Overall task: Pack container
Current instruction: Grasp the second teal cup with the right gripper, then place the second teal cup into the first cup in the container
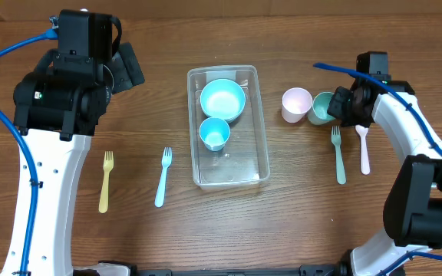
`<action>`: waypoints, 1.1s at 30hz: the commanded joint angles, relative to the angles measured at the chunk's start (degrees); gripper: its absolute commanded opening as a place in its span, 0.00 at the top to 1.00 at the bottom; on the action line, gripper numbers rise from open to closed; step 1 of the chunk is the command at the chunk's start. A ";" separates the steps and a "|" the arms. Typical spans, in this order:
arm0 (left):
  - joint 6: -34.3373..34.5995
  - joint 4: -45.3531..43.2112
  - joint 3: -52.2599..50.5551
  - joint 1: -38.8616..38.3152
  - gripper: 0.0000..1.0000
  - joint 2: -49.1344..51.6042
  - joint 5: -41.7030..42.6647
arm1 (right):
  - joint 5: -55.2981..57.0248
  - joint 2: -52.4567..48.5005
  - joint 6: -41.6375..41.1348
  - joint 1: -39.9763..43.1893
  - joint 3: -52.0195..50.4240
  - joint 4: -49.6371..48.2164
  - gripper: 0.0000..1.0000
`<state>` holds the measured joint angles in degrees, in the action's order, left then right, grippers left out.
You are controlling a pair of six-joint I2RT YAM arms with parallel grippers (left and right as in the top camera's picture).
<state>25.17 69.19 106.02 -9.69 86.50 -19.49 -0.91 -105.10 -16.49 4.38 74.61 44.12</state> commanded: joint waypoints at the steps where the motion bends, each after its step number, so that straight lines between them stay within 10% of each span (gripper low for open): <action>1: 0.76 -0.20 0.24 0.31 0.00 0.02 0.04 | 0.37 0.15 0.13 -0.13 0.70 -0.13 0.96; 11: 0.79 -0.20 0.24 0.31 0.00 0.02 0.04 | 6.86 3.06 4.79 -1.88 22.77 20.85 0.96; 19: 0.79 -0.20 0.24 0.31 0.00 0.02 0.04 | 4.90 15.43 6.10 -22.21 25.27 27.76 0.96; 33: 0.76 -0.20 0.24 0.31 0.00 0.02 0.04 | 4.66 12.59 4.24 -42.66 9.62 9.88 0.96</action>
<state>25.19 69.19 106.02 -9.69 86.50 -19.49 3.55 -91.05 -11.14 -37.60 85.97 55.35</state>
